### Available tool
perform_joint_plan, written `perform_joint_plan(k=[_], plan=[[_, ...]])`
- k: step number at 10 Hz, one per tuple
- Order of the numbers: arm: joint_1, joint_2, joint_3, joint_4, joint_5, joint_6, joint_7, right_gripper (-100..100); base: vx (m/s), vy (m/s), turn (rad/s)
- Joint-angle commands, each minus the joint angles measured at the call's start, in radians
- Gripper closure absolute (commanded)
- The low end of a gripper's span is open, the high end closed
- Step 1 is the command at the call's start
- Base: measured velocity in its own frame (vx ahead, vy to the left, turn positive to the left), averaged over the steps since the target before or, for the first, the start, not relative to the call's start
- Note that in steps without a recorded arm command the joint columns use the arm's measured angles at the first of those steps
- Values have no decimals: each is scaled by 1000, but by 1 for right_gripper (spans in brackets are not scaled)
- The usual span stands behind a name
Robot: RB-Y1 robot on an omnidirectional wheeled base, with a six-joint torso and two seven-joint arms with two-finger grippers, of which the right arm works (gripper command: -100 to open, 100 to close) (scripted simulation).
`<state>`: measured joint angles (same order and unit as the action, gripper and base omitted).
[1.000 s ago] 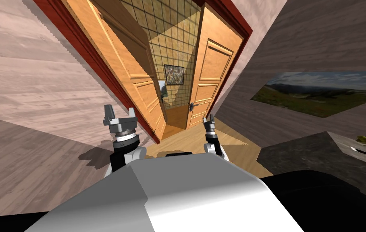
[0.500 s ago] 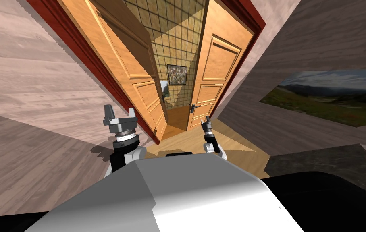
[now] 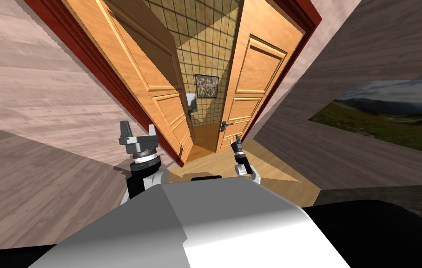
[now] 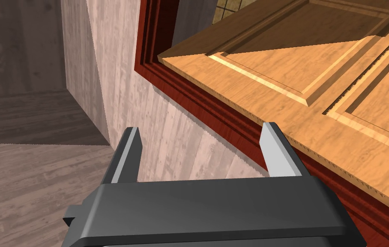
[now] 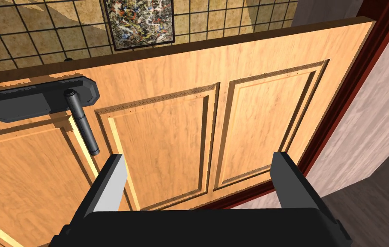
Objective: Push the door open
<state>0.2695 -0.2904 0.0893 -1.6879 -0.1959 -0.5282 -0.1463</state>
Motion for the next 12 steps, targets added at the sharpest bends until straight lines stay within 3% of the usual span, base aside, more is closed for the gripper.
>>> perform_joint_plan(k=[1,2,6,7,12], plan=[[-23,-25,13,50,-11,-6,-14,-100,62,-67,128],[-23,-25,13,52,-11,-6,-14,-100,48,-57,33],[-83,-93,45,168,-41,-9,-50,-100,62,-79,106],[-83,-93,45,174,-41,-9,-50,-100,58,-67,40],[-153,-174,82,319,-78,-14,-93,-100,62,-82,106]])
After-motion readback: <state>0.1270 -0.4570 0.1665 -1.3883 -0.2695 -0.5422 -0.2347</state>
